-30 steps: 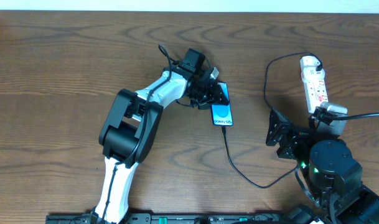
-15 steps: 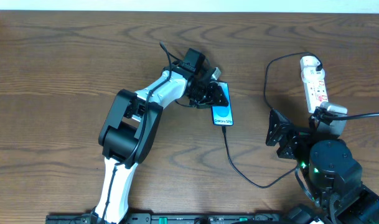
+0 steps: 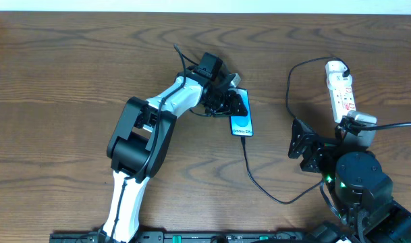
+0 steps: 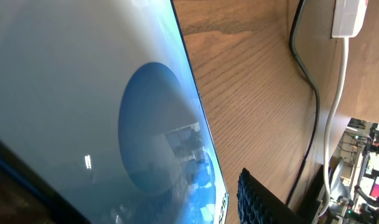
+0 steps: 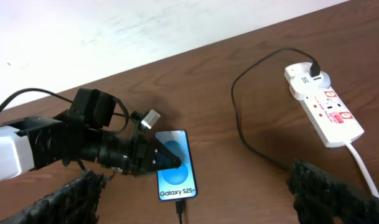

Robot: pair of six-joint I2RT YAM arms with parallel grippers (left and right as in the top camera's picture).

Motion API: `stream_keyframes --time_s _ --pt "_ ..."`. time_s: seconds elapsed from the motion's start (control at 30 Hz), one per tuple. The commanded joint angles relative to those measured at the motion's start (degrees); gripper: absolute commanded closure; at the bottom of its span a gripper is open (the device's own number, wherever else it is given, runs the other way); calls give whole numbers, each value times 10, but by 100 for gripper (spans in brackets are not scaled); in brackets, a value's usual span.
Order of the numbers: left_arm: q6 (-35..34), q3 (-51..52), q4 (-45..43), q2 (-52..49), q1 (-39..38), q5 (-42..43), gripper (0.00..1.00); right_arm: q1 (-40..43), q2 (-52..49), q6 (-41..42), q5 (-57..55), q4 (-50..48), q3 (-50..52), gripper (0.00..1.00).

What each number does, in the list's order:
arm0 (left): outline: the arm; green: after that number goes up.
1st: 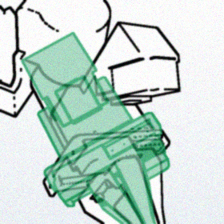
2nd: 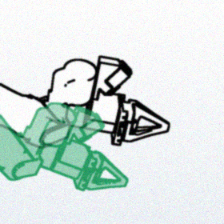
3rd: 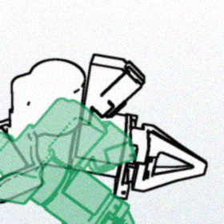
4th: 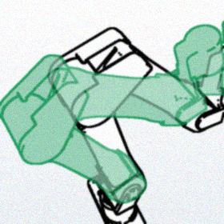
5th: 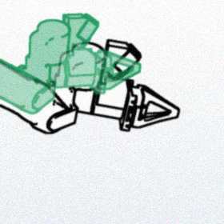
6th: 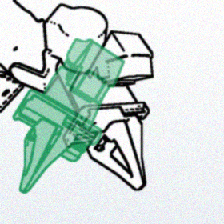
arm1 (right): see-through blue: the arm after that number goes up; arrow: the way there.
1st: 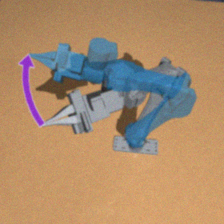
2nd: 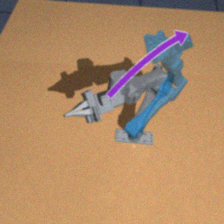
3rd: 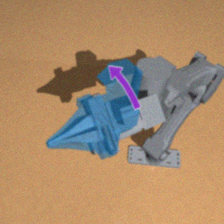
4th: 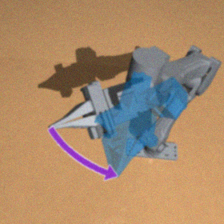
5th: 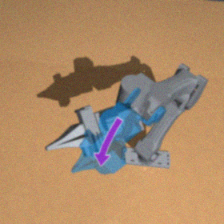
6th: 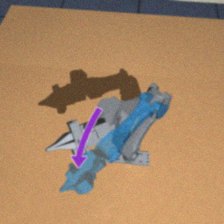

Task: Plug charger to phone and switch on socket
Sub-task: 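Lower the phone flat onto the table with the left gripper, then open the left gripper and retract it away from the phone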

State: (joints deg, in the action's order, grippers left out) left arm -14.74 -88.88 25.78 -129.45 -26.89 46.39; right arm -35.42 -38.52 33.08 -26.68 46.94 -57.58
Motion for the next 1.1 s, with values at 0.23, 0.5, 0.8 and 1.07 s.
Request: stream_keyframes --time_s 0.23,0.5,0.8,1.07 --pt "17 18 32 -33 4 -177 49 5 0 8 -8 0 -4 6" --pt "21 18 42 -33 5 -204 49 5 0 8 -8 0 -4 6" --pt "21 18 42 -33 5 -206 49 5 0 8 -8 3 -4 6" --pt "22 16 49 -22 16 -269 49 5 -1 8 -8 9 -4 1"
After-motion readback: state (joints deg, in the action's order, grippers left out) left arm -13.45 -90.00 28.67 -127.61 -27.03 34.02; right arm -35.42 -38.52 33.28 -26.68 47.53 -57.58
